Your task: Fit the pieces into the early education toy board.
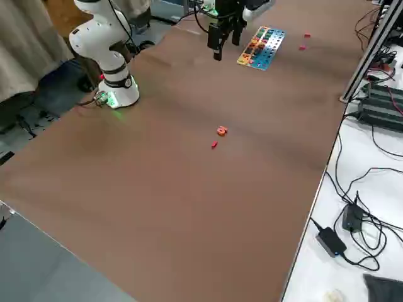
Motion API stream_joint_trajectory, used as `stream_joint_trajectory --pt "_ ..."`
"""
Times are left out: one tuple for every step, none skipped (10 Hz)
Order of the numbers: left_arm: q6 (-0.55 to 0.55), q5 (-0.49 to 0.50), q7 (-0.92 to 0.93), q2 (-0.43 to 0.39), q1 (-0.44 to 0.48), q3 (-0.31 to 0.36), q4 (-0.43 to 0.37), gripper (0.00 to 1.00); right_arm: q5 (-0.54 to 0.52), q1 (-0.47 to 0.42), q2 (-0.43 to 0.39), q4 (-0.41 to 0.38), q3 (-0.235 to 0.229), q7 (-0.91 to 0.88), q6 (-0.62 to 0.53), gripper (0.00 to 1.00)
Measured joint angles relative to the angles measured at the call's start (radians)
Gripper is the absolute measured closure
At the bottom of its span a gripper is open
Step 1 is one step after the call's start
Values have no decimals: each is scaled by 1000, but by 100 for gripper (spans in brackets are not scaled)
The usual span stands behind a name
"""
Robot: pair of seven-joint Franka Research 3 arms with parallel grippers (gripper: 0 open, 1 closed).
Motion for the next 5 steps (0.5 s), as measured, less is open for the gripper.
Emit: stream_joint_trajectory --pt "2 0 0 2 -1 -2 -1 2 0 4 0 0 0 0 0 0" --pt "4 0 5 3 -3 -5 -1 2 0 7 0 0 0 0 0 0" --pt "6 0 7 3 -6 -6 -1 2 0 9 0 0 1 0 0 0" --pt "6 0 6 3 -6 -7 -1 2 0 15 0 -1 1 0 0 0" --pt "6 0 6 4 -6 -6 -2 3 0 23 0 -5 1 0 -1 0"
